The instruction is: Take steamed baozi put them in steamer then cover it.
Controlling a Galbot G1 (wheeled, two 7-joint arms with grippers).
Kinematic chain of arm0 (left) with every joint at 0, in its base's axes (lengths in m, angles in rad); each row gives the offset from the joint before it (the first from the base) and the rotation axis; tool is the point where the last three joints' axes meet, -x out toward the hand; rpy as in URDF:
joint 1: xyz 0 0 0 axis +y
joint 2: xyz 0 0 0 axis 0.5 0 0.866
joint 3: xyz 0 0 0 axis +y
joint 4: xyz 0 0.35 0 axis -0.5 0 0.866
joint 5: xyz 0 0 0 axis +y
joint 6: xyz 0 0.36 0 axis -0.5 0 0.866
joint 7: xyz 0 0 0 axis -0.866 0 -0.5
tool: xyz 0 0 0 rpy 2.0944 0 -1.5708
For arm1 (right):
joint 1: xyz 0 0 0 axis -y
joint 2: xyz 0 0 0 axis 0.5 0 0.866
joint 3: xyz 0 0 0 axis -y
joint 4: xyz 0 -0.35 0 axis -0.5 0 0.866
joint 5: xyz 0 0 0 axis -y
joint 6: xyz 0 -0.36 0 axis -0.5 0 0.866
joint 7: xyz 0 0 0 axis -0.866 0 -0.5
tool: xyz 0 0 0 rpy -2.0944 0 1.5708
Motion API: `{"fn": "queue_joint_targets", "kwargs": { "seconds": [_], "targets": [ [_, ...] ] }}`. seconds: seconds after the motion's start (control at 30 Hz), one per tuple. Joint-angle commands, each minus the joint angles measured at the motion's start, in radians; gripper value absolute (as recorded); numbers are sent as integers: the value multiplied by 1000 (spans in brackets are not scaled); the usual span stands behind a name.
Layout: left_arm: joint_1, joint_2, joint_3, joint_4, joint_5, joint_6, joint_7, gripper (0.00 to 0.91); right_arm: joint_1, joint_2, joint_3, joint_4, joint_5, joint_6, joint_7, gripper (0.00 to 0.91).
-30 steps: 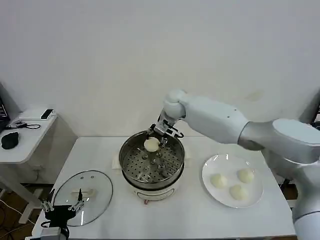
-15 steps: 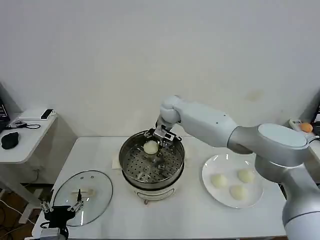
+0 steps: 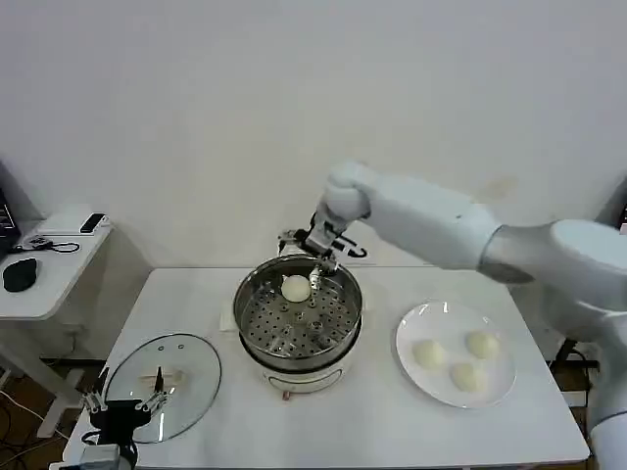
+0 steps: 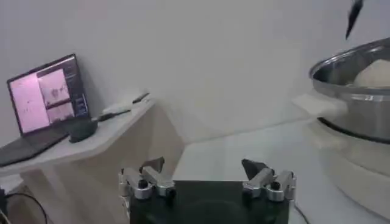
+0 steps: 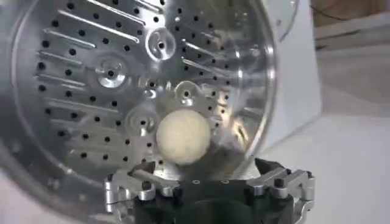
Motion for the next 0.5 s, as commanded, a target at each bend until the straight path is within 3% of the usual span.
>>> {"fn": "queue_joint_targets", "kwargs": {
  "seconds": [0.03,0.3,0.5],
  "targets": [
    [-4,13,5,-8,-6,3,4,907,150,-317,-66,240,108,-249,3,907],
    [-21,48,11,-16,-16,16,13,907,66,-662,-61,429,178,-412,17,907],
    [-33,84,-11,-18,-45,30,19,907,-48,-802,-95,521,170,-449,22,907]
  ]
}}
